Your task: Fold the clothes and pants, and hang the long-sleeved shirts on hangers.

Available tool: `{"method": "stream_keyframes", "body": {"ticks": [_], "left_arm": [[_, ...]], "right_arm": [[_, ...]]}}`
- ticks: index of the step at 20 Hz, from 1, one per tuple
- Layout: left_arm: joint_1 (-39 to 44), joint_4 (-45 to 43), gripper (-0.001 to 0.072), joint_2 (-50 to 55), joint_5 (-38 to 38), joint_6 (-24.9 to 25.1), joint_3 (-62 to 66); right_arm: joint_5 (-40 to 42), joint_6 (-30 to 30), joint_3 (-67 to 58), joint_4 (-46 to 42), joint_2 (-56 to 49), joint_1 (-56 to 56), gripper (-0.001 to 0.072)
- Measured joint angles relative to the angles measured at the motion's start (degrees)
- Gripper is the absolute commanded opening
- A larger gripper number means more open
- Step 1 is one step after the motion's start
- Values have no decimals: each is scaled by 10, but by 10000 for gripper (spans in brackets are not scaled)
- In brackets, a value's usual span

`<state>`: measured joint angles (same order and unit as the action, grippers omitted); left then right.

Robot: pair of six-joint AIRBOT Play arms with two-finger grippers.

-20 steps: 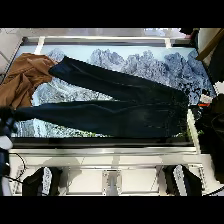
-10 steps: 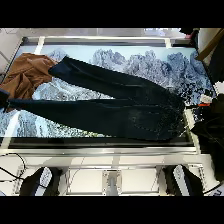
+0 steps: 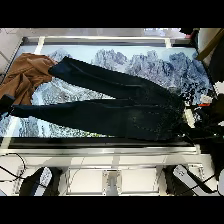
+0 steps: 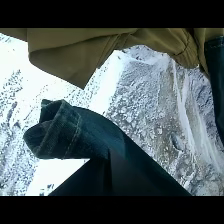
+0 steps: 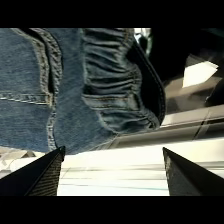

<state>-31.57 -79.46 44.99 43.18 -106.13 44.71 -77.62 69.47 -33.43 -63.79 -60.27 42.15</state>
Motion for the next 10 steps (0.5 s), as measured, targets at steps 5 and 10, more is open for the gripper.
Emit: {"method": "stream_keyframes", "body": {"ticks": [5, 10], "left_arm": [[0, 0, 11, 0, 2, 4, 0], [0, 0, 11, 0, 2, 5, 0]], "right_arm": [[64, -25, 58, 52, -9, 0, 669], [136, -55, 83, 118, -11, 0, 79]]}}
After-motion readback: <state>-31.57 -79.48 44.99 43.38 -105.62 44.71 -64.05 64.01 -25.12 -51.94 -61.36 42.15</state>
